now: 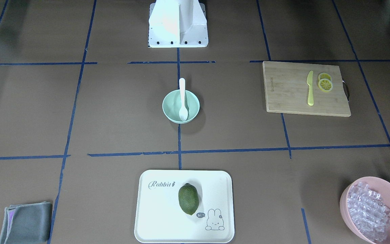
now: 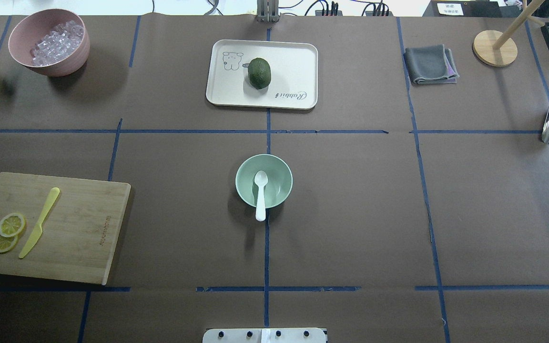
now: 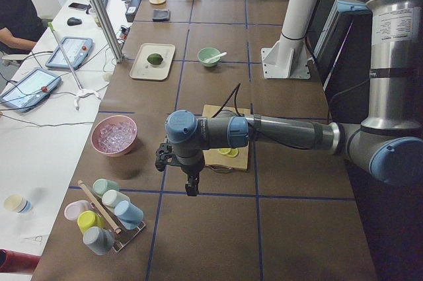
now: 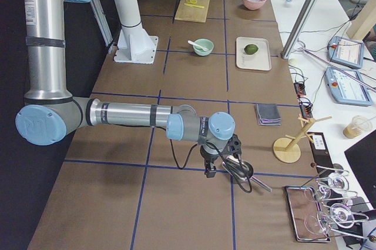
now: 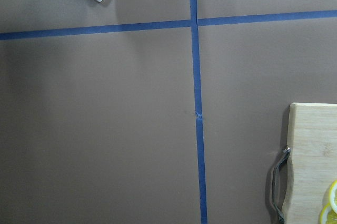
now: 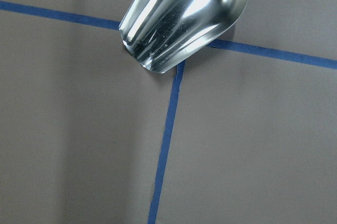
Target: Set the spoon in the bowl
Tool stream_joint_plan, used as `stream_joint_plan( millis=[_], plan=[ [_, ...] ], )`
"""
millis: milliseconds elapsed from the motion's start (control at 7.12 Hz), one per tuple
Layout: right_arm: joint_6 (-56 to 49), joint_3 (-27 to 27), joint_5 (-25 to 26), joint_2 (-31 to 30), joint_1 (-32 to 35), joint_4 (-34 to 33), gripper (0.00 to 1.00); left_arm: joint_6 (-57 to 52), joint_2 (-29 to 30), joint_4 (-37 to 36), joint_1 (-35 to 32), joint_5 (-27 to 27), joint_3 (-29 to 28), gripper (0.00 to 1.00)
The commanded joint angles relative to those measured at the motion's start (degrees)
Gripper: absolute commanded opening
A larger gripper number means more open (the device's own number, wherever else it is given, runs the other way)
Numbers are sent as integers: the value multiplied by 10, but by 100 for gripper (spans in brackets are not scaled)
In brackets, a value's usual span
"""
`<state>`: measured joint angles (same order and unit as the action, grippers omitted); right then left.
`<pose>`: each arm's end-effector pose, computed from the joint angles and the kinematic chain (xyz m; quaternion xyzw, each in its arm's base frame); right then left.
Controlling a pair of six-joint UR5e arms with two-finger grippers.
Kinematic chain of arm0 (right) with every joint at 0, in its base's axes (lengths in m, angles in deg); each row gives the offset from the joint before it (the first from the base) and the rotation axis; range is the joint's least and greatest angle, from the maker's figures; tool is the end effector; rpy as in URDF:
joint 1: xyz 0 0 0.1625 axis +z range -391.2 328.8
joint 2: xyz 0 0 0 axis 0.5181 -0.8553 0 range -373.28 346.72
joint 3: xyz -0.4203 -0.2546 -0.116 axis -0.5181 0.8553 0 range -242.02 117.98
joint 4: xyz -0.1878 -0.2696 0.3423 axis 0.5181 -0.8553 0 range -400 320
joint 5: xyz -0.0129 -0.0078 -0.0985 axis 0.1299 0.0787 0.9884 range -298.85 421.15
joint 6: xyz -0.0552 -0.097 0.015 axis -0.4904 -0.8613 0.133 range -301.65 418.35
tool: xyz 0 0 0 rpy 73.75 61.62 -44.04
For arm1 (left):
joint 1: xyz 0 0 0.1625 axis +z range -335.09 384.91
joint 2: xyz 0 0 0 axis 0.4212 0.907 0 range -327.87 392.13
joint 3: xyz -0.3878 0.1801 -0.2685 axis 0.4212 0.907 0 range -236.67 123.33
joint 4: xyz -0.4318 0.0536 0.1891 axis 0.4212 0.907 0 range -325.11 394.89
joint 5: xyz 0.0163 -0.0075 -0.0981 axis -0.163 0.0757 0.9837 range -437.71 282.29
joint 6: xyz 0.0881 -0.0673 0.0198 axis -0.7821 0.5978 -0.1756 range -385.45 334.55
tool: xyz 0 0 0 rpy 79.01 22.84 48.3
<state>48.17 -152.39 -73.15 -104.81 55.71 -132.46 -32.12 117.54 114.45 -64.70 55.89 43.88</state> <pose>0.0257 -0.5383 0.7631 -0.0058 -0.3779 -0.0951 0.9209 -0.0520 -0.5059 0.7076 -0.0160 0.3726 0.0427 0.9269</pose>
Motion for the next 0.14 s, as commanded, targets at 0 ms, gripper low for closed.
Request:
stream_joint_plan(
  millis=[0],
  plan=[
    [2, -4, -1, 2, 0, 0, 99, 0, 4, 1, 1, 1, 5, 100]
  ],
)
